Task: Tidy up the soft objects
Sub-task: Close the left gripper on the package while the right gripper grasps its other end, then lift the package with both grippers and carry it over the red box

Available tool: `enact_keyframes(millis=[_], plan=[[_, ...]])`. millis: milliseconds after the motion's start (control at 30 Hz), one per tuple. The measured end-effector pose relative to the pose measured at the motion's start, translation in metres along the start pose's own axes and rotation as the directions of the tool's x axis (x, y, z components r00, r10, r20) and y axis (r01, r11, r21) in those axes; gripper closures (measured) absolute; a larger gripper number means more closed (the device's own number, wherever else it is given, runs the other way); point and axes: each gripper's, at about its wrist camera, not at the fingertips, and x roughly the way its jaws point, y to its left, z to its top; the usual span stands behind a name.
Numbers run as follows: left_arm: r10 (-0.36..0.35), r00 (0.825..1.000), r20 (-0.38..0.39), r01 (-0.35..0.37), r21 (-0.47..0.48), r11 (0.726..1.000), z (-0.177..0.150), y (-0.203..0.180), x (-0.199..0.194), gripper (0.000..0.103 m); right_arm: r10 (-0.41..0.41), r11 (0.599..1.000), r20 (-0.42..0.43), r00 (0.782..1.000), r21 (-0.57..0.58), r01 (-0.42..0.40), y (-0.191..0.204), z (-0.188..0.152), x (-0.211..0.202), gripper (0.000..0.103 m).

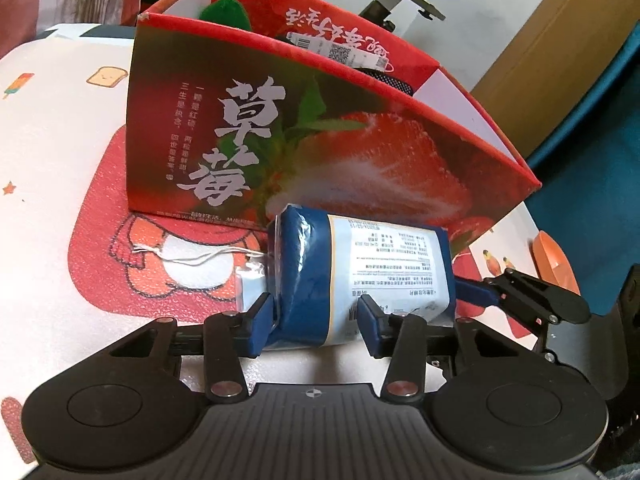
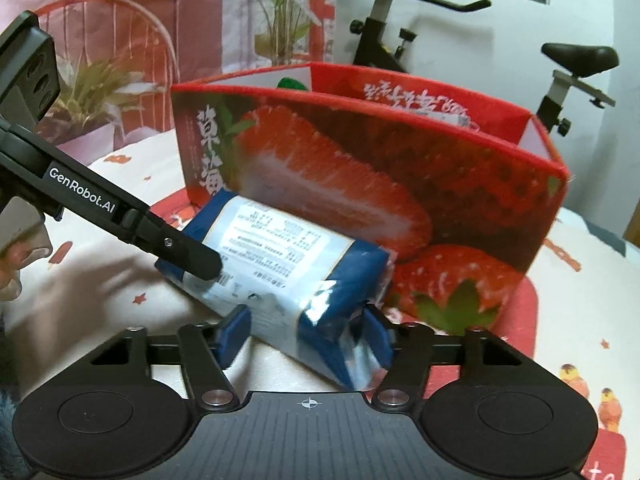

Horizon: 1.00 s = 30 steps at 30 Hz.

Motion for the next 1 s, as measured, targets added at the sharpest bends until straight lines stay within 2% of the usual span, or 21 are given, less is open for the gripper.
enact_keyframes(millis=[333,767,1000], plan=[[0.006,1.000,-0.001,-0.006,0.013,1.000,-0.001,-0.005,0.000,0.057,0.025,0.999,-0.002,1.000,0.043,-0.025,-0.004,-0.002,-0.003,0.070],[-0.018,0.997,0.076,0.014,0.050,0.999,0.006,-0.018,-0.033,0.057,0.031,0.998,0.068,0.997,0.045,-0.035,-0.005,0.012,-0.032,0.071],[-0.043,0.987,0.156,0.032,0.074,0.997,0.020,-0.028,-0.060,0.057,0.024,0.999,0.116,0.993,0.032,-0.028,-0.005,0.040,-0.054,0.071]])
